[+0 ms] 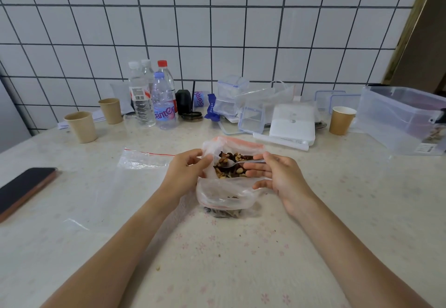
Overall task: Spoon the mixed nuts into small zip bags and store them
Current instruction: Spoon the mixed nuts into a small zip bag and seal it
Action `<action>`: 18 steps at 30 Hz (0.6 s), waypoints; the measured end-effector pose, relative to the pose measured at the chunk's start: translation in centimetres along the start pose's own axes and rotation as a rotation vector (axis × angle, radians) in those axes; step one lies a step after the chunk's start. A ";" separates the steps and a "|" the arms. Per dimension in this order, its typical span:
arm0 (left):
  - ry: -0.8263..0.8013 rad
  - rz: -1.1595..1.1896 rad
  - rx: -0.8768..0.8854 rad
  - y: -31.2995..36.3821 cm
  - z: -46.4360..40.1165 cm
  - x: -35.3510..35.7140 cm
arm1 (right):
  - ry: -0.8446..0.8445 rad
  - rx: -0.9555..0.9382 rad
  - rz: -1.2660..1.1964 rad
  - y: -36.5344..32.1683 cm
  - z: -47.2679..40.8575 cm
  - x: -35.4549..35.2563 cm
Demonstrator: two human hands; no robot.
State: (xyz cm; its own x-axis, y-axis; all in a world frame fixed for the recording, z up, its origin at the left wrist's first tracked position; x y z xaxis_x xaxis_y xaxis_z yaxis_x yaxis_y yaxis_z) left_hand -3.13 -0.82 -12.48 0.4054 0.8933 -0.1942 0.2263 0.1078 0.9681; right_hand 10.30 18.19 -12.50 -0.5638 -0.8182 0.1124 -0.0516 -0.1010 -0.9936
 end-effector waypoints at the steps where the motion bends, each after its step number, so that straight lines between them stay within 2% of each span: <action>1: 0.005 -0.002 -0.007 -0.1 -0.1 -0.1 | 0.008 0.001 -0.015 -0.2 0.0 -0.1; 6: 0.074 -0.118 -0.131 -1.3 -0.5 -1.2 | 0.050 -0.056 -0.034 -1.9 0.0 -1.3; 11: 0.201 -0.293 -0.065 0.0 0.2 -3.2 | 0.053 -0.126 -0.064 -3.9 0.2 -2.6; 14: 0.128 -0.402 -0.020 1.2 1.0 -2.7 | 0.033 -0.155 -0.081 -4.7 0.3 -3.0; 18: -0.063 -0.467 -0.020 1.1 2.8 -1.0 | -0.021 -0.166 -0.048 -5.2 0.5 -2.9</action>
State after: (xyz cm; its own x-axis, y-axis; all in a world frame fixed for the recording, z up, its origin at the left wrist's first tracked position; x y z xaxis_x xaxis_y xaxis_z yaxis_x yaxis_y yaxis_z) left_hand -0.76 -2.82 -11.66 0.3177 0.7190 -0.6181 0.3806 0.5003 0.7777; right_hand 12.65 20.79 -7.65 -0.5402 -0.8266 0.1580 -0.2146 -0.0462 -0.9756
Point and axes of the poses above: each hand's wrist, its own z-axis away from the middle knuckle, its own x-axis out of the palm, y = z × x, the point moved 8 cm from there along -z, towards the middle knuckle, and after that the axes turned 1 degree about y, right-handed, at the moved point
